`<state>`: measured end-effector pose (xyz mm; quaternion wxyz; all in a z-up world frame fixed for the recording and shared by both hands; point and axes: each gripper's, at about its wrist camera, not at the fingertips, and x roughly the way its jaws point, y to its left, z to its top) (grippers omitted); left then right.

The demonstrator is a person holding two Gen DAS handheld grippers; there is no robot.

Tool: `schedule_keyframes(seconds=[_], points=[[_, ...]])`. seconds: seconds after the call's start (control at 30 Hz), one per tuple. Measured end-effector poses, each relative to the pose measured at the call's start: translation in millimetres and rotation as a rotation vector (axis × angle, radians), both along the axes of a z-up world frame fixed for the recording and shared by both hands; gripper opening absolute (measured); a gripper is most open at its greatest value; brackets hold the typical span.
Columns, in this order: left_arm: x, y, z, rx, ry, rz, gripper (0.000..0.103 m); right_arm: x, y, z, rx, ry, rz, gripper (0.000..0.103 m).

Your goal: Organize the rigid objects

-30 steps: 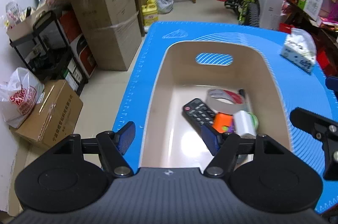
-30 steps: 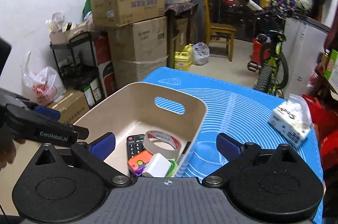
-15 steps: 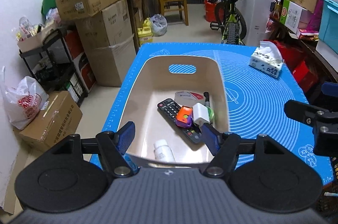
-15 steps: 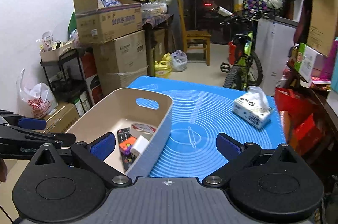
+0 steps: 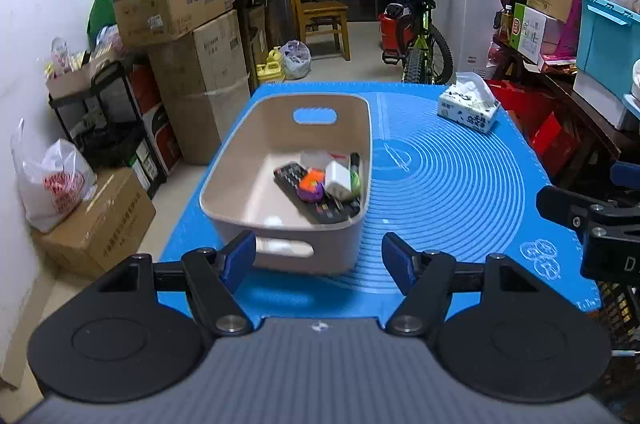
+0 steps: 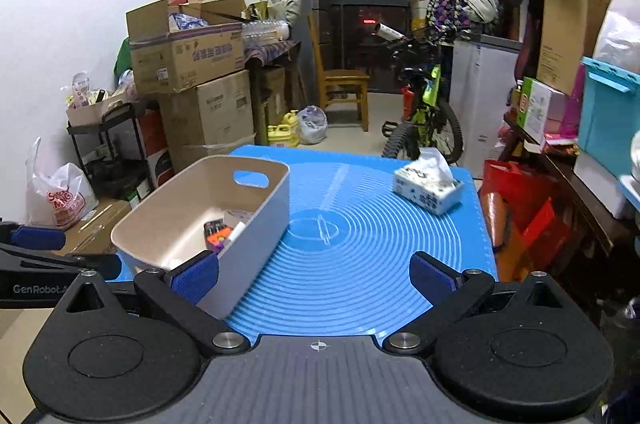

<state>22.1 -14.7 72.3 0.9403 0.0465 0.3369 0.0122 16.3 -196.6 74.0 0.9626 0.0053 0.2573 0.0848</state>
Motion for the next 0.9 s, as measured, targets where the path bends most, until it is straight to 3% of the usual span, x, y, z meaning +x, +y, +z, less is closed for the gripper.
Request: schedule_keyframes(seconds=[0.13, 0.53, 0.9], points=[[-20, -8, -12, 0.040, -0.015, -0.016, 0.070, -18, -6, -11, -0.010, 0.005, 0.001, 0.101], [-57, -21, -36, 0.028, -0.059, -0.059, 0.070, -62, -18, -37, 0.016, -0.033, -0.045, 0.101], [-66, -25, -44, 0.038, -0.092, -0.061, 0.070, -73, -12, -51, 0.020, -0.036, -0.026, 0.101]])
